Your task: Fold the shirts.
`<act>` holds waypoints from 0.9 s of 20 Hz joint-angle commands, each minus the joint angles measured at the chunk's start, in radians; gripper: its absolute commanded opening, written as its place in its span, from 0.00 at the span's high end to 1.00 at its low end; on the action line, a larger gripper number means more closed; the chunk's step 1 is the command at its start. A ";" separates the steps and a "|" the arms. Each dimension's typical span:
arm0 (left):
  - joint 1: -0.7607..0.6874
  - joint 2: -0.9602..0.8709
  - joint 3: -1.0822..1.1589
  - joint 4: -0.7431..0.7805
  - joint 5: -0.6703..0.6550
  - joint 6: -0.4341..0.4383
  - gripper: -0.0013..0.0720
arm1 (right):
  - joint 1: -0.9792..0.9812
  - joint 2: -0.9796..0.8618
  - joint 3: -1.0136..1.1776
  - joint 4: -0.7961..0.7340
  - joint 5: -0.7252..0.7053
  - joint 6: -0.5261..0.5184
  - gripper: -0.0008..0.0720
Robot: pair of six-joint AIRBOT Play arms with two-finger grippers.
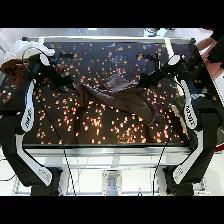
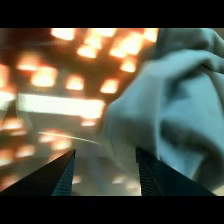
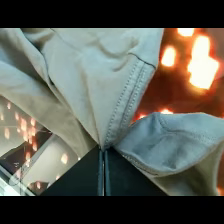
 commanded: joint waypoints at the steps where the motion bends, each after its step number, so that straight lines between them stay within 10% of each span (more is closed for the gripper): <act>1: 0.009 -0.026 -0.042 -0.193 0.129 -0.010 0.36 | 0.011 0.002 0.005 -0.001 0.032 0.007 0.96; 10: 0.007 -0.042 -0.043 -0.352 0.281 -0.007 0.37 | 0.033 0.002 0.005 -0.002 0.022 0.005 0.96; 12: 0.006 -0.058 -0.043 -0.365 0.309 -0.007 0.53 | 0.033 0.002 0.005 -0.002 0.013 0.005 0.96; 14: 0.007 -0.076 -0.042 -0.418 0.323 -0.002 0.97 | 0.032 0.003 0.005 -0.001 0.010 0.006 0.96; 18: 0.052 -0.071 0.038 -0.822 0.314 0.262 0.97 | 0.018 0.076 0.010 -0.029 0.013 0.004 0.96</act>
